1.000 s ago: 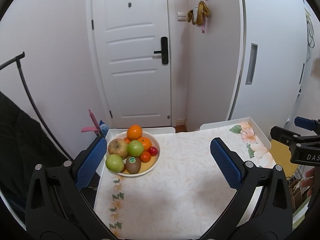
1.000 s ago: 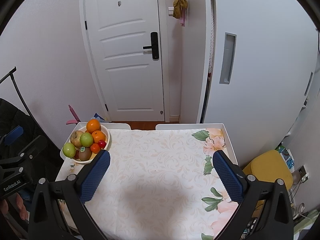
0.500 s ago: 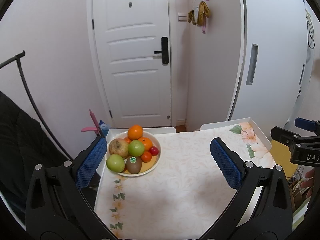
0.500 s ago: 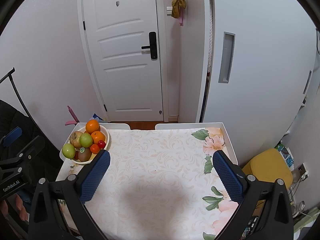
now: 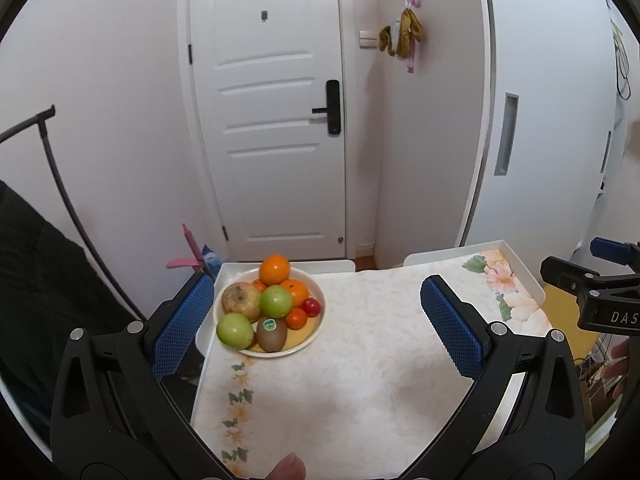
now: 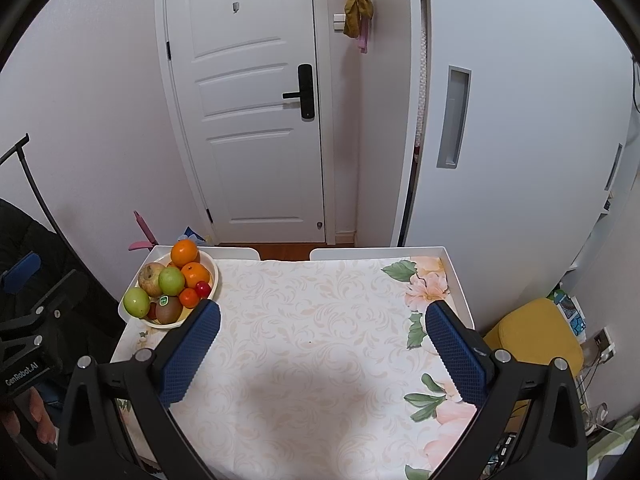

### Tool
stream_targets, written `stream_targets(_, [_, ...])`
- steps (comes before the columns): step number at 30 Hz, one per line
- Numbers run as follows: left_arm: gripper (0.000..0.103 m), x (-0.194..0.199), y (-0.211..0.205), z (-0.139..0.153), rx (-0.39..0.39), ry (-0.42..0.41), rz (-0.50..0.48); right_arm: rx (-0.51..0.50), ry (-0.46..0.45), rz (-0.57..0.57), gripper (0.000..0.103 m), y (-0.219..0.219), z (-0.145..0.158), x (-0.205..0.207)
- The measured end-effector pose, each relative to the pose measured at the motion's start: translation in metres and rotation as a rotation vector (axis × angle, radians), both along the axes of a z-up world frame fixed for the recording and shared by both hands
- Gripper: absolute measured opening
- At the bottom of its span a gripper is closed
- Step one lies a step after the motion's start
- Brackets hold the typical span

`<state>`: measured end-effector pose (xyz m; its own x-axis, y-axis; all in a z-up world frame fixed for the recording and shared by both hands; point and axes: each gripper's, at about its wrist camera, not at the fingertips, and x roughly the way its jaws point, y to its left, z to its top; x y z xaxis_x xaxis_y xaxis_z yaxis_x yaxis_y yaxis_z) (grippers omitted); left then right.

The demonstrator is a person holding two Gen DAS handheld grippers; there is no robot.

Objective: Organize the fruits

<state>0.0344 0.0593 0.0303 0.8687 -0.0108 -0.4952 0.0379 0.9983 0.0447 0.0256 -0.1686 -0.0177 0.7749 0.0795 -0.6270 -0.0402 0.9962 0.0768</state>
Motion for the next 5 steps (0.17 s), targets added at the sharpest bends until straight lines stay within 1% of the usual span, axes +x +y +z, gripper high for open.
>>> stream_targets(5, [0.103,-0.0001,-0.0017,-0.0007,0.014,-0.011,0.012,0.000,0.000,-0.004,0.102,0.0020,-0.0001,-0.0006])
